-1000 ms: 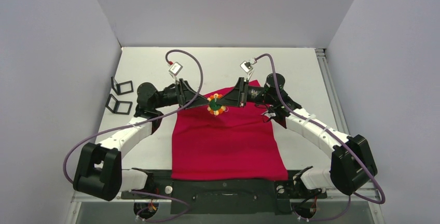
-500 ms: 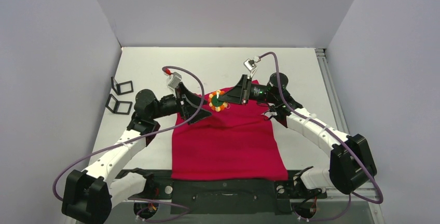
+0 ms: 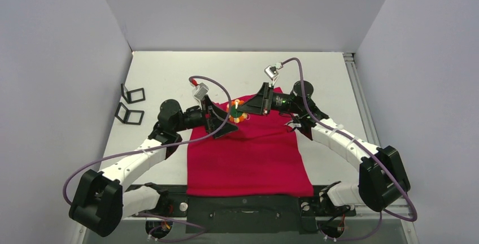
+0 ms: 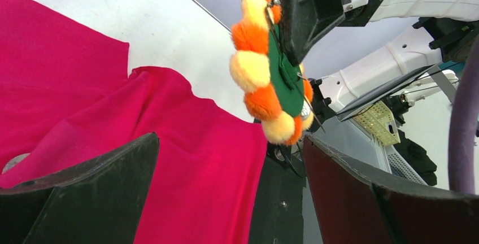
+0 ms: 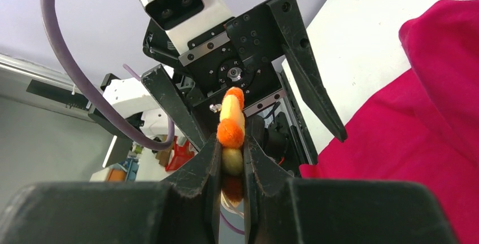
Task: Remove the brooch from the garment
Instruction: Close the brooch.
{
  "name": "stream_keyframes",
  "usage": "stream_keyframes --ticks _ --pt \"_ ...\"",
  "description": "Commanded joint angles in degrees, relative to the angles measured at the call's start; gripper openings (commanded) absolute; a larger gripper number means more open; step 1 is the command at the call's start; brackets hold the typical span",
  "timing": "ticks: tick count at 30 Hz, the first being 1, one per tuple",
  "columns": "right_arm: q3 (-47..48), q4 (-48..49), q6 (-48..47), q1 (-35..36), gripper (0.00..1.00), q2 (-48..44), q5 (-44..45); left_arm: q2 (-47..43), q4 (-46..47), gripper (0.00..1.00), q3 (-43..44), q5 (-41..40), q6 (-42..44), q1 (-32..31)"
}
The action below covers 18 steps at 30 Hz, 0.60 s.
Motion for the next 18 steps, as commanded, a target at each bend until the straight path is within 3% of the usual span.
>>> stream_keyframes --ticks 1,18 --pt "0.0 3.9 0.2 0.4 0.0 -1.9 -0.8 1.3 7.2 0.96 1.3 -1.2 -1.7 -0.8" --pt "0.3 3.6 -1.0 0.8 0.0 -1.7 -1.0 2.5 9.3 0.96 5.5 -3.9 -7.0 -1.1"
